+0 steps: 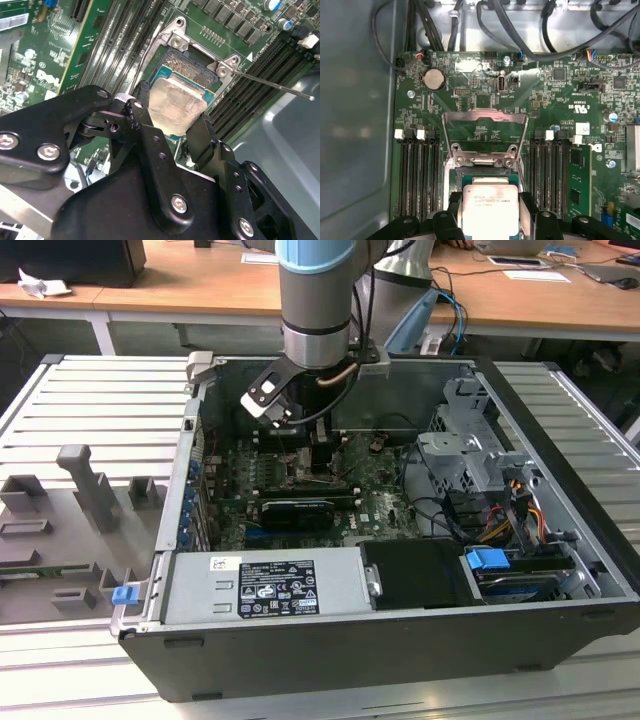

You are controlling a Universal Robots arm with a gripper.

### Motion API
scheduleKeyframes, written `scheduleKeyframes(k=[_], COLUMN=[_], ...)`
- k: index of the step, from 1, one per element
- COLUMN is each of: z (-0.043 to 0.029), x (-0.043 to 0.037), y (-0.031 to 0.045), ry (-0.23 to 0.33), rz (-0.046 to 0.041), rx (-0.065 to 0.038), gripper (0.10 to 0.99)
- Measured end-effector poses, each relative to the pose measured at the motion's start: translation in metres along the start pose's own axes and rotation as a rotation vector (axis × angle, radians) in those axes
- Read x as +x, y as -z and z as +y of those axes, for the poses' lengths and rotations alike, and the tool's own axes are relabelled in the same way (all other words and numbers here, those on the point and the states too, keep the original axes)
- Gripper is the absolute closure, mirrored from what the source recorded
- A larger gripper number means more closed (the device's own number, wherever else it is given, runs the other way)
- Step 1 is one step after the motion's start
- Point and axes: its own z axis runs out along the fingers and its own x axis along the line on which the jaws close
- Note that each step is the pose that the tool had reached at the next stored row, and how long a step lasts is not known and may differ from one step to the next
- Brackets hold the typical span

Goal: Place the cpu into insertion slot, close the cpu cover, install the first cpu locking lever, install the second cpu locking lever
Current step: 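Place the cpu into insertion slot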

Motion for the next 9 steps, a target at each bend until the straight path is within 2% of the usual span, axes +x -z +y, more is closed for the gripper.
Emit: scheduleKeyframes(k=[9], z=[-0.0029], x=[0.0009], y=[-0.0100], ry=[-0.014], rz=[-0.0010], rx=[0.000], gripper=[0.549])
